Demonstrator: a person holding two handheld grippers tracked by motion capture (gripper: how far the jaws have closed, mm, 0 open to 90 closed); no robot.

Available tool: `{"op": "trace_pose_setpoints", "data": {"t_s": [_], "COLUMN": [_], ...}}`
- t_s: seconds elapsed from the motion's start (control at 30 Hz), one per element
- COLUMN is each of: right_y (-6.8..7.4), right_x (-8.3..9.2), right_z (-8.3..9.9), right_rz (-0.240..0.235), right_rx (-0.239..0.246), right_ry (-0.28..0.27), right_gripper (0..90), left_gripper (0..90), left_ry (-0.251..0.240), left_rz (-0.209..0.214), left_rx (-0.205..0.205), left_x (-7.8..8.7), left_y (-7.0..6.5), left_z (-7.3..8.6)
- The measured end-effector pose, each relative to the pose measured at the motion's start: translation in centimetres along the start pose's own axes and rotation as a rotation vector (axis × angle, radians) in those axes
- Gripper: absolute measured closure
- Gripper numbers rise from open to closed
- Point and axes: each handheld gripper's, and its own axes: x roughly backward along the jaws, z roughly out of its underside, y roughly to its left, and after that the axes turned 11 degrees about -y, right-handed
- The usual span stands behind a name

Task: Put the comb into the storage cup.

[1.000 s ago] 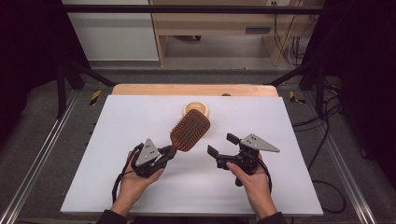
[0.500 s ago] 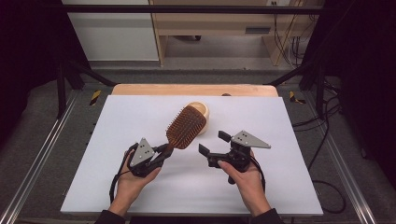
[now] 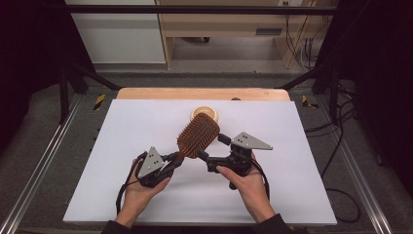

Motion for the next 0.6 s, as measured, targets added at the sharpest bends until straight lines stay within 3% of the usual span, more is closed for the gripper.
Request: {"op": "trace_pose_setpoints", "data": {"t_s": [0.3,0.6], "right_y": [0.2,-0.3], "right_x": [-1.2,-1.4], "right_z": [-0.1,-0.8], "right_rz": [-0.008,-0.017], "right_rx": [-0.038,-0.094], "right_ry": [-0.003,-0.033], "right_gripper": [8.0,16.1], "left_gripper": [72.2,72.2], "left_ry": [-0.013,-0.017], "left_rz": [0.005,0.012], "left_rx": [-0.017,-0.019], "left_x": [0.1,0.1], "left_y": [-0.5,-0.8], "left_z": [-0.3,-0.4]}}
